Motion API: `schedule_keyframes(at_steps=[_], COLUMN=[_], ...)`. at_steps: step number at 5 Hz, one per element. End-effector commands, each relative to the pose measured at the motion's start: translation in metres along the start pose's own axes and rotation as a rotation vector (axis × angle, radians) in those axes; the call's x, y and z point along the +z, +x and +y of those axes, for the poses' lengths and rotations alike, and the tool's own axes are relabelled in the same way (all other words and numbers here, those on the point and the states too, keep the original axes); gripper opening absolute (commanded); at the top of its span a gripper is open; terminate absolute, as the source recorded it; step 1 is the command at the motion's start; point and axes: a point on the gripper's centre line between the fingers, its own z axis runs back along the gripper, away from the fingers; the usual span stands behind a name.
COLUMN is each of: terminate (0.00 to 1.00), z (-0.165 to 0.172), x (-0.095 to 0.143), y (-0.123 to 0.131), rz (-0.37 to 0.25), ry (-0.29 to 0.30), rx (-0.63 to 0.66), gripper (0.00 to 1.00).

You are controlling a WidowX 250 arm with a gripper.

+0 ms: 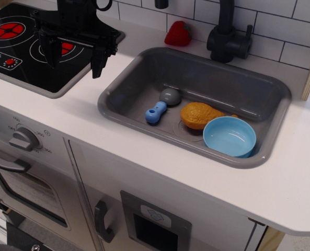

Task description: Put spoon in bowl sink

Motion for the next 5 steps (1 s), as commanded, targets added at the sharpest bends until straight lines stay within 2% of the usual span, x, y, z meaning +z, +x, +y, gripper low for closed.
schedule_keyframes(at_steps=[1, 2, 3, 4, 5], terminate=[0.0, 0.0, 0.0, 0.0, 0.0], z=[0.0, -0.024, -0.05, -0.077, -0.099], x=[0.0, -0.007, -0.007, -0.012, -0.022], y=[0.0, 0.011, 0.026, 0.029, 0.027], rz=[0.0, 0.028, 0.002, -0.043, -0.06], ry=[0.0, -0.002, -0.019, -0.063, -0.067], rx=[0.0, 0.027, 0.021, -0.028, -0.123], gripper=[1.0, 1.0, 1.0, 1.0, 1.0])
